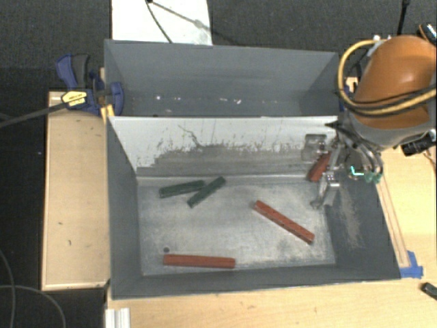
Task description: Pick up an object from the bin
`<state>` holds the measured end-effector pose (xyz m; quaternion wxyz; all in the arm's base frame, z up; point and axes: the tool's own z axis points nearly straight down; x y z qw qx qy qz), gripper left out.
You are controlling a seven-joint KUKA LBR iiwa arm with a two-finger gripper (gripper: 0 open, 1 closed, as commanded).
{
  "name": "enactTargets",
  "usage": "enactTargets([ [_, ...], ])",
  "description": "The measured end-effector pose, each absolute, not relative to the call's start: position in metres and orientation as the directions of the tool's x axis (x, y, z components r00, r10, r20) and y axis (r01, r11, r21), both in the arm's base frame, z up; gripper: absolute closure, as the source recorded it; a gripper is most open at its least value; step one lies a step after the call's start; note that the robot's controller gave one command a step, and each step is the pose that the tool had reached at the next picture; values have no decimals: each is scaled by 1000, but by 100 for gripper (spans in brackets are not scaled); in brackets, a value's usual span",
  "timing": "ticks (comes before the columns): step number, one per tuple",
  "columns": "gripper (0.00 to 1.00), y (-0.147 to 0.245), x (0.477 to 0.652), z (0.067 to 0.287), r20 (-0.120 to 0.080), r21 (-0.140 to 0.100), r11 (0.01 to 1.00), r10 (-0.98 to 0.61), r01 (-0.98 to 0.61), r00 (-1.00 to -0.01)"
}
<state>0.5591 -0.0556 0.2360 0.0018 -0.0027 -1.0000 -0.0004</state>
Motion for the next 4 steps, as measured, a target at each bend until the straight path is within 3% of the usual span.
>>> enactTargets([
  [1,0,-17,577,150,4,1,977,214,214,-977],
  [2,0,-18,554,67,5,0,998,58,58,-998],
  [3,100,-18,556,71,-2,0,998,57,57,-998],
  [4,100,-18,590,217,-13,-1,1000,-30,-30,-999],
])
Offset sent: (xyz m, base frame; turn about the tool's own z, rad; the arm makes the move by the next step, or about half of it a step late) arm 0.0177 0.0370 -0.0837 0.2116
